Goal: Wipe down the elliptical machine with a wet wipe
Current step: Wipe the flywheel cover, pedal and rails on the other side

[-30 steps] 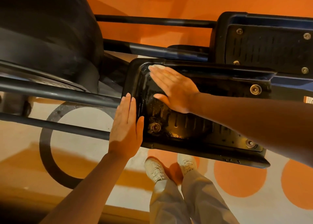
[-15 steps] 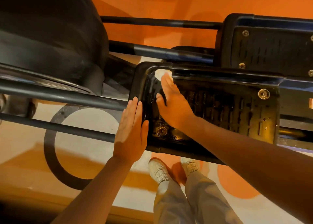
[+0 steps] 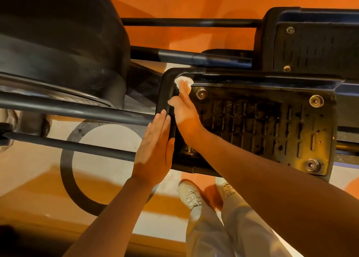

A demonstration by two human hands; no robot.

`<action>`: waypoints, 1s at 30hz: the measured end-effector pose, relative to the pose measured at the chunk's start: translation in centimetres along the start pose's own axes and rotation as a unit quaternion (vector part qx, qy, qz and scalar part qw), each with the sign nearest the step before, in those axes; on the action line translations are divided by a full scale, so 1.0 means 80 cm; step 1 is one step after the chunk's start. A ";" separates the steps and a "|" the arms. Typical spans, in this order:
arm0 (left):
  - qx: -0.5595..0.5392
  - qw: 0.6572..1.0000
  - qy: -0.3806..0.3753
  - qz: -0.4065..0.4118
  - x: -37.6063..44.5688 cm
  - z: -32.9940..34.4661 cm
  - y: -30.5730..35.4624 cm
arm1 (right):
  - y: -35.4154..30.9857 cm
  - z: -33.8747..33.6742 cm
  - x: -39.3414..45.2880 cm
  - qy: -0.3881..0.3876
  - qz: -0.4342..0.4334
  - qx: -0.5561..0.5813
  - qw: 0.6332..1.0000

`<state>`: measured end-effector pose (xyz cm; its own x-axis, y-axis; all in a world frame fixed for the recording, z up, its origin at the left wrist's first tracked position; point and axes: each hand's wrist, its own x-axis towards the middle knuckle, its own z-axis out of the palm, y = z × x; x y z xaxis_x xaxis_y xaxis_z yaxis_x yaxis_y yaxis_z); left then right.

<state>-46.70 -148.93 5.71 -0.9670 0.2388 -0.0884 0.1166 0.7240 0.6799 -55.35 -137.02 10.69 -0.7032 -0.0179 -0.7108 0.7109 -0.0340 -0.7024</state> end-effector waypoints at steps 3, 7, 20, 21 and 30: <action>-0.006 1.000 -0.001 0.028 -0.004 0.001 -0.012 | -0.008 -0.015 -0.006 0.004 0.077 0.009 0.997; -0.010 0.999 0.007 0.042 -0.006 0.000 -0.017 | -0.027 -0.035 -0.008 -0.028 0.111 -0.056 0.992; -0.020 0.999 -0.012 0.037 -0.007 -0.012 -0.022 | -0.078 -0.003 0.001 0.021 0.109 0.459 0.882; -0.021 0.999 -0.020 0.031 -0.006 -0.013 -0.022 | -0.079 -0.009 0.002 0.006 0.110 0.470 0.876; -0.044 0.998 -0.042 0.035 -0.009 -0.012 -0.026 | -0.089 -0.020 0.010 -0.037 0.109 0.450 0.886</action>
<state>-46.45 -151.21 5.06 -0.9342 0.3433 -0.0974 0.1589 0.6446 0.7478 -60.95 -135.16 15.08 -0.5723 -0.1859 -0.7987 0.5564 -0.8035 -0.2117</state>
